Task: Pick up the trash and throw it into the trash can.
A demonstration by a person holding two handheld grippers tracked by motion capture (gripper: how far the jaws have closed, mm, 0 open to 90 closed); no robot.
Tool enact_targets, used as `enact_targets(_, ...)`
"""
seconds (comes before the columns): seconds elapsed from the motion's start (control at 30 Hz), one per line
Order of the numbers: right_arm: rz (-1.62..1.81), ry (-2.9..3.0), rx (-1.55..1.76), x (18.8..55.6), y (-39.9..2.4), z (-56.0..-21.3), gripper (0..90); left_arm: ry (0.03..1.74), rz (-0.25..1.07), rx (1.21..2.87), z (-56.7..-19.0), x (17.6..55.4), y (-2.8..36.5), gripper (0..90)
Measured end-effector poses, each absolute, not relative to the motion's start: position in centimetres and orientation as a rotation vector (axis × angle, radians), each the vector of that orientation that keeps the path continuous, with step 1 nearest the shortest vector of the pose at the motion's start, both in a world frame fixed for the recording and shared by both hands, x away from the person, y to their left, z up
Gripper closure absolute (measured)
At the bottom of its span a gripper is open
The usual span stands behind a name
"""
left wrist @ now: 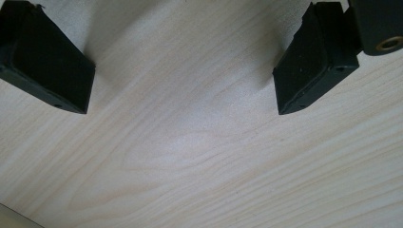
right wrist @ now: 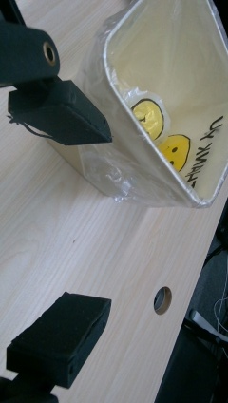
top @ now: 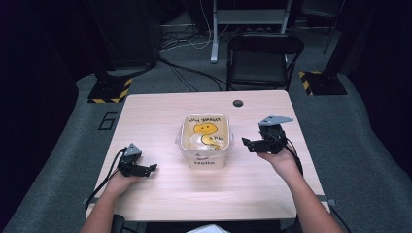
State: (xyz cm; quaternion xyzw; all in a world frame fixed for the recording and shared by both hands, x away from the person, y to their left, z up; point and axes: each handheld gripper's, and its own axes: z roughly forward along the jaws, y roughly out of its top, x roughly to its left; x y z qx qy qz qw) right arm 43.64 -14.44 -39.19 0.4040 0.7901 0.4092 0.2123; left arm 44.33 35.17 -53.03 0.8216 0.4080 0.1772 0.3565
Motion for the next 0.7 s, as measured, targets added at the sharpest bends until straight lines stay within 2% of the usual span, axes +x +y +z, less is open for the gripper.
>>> enact_targets(0.7,1.080,2.212,1.182,41.6,-15.9,-44.5,17.6,1.054,0.458,2.120,-53.0,44.3,35.2,6.0)
